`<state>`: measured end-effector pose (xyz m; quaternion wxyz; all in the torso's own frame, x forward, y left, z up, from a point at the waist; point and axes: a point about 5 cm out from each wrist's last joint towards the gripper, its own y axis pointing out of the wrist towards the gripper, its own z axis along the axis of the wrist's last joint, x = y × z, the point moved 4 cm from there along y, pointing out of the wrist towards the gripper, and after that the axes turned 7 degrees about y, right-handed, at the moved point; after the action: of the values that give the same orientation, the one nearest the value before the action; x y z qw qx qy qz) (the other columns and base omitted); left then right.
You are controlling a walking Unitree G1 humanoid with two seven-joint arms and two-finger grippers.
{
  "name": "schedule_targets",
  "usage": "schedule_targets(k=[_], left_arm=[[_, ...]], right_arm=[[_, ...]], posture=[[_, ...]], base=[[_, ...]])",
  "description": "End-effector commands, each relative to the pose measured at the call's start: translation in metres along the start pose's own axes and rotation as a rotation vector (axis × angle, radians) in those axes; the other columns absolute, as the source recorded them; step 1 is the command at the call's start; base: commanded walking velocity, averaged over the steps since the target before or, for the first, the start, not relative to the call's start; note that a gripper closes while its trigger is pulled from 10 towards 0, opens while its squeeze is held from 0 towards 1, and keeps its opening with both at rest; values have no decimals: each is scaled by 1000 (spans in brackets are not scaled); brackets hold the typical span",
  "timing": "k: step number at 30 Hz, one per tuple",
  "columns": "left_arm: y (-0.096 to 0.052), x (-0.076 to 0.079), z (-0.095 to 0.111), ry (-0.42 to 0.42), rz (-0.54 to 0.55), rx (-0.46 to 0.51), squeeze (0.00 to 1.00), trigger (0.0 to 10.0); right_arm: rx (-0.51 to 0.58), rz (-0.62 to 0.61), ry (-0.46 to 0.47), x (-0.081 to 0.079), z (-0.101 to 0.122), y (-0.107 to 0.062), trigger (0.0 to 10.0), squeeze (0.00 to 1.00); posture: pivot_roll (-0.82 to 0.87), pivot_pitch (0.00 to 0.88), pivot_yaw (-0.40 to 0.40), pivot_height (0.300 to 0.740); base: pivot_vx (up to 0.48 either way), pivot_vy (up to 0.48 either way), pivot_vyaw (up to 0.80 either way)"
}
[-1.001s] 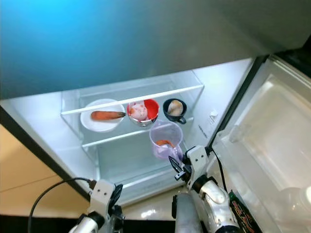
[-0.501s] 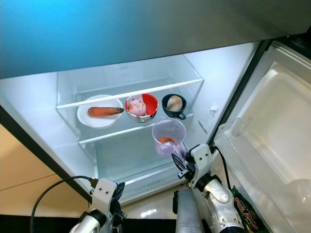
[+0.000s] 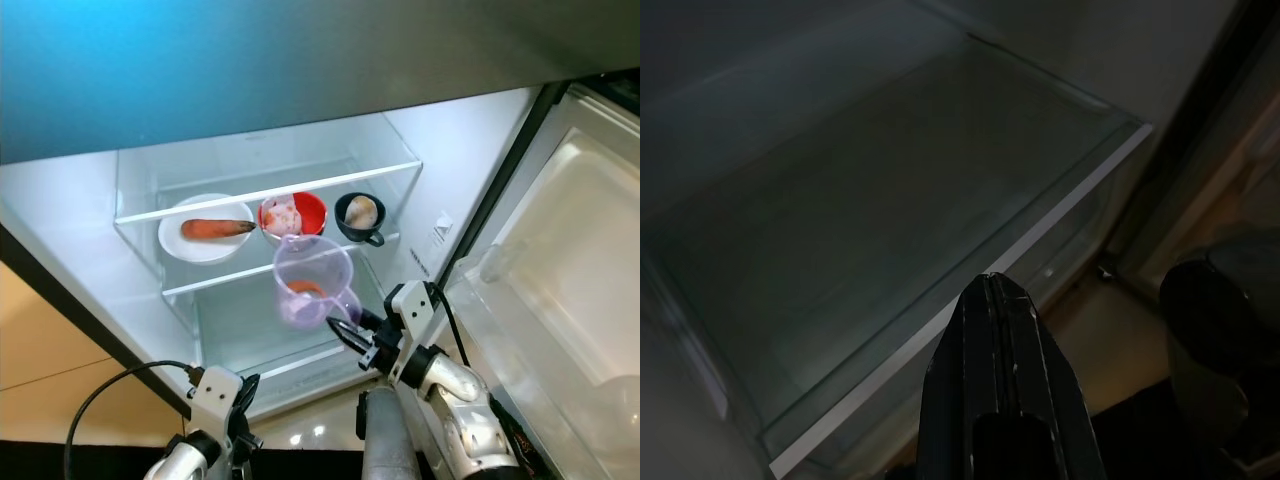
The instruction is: Restocking fridge
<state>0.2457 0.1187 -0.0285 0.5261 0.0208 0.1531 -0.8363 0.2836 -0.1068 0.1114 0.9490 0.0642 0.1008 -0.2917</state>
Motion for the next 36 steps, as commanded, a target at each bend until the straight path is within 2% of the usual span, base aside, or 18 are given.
schedule_targets(k=[1,4,5,8,10,12,13,16,24,29,33,36], left_arm=[[-2,6,-3,-7,-16,-10,0,10000],[-2,7,-3,-4,-21,-8,0,10000],[-2,7,-3,-4,-21,-8,0,10000],[-2,7,-2,-1,-25,-5,0,10000],[-2,7,-2,-1,-25,-5,0,10000],[-1,7,-1,1,-26,-2,0,10000],[-1,7,-1,1,-26,-2,0,10000],[3,6,5,4,-27,19,0,10000],[10,8,18,27,-51,65,0,10000],[12,9,22,32,-55,77,0,10000],[16,9,31,43,-65,111,0,10000],[18,9,35,49,-70,124,0,10000]], right_arm=[[35,25,20,-3,10,-1,10000,0],[121,89,67,-8,42,-1,10000,0],[121,89,67,-8,42,-1,10000,0],[203,155,98,-16,72,1,10000,0],[203,155,98,-16,72,1,10000,0],[264,152,93,-15,90,4,10000,0],[264,152,93,-15,90,4,10000,0],[314,145,56,-14,110,12,10000,0],[341,166,63,-18,125,21,10000,0],[348,109,28,-14,129,31,10000,0],[361,10,-17,-2,133,42,10000,0],[349,-9,-48,0,134,48,10000,0]], posture=[[-142,137,-49,601],[-144,139,-47,601],[-144,139,-47,601],[-145,140,-47,601],[-145,140,-47,601],[-145,140,-47,601],[-145,140,-47,601],[-144,142,-49,601],[-142,145,-51,601],[-143,146,-50,601],[-143,147,-49,601],[-143,146,-49,601]], base=[[0,0,0],[0,0,0],[0,0,0],[0,0,0],[0,0,0],[0,0,0],[0,0,0],[0,0,0],[0,0,0],[0,0,0],[0,0,0],[0,0,0]])
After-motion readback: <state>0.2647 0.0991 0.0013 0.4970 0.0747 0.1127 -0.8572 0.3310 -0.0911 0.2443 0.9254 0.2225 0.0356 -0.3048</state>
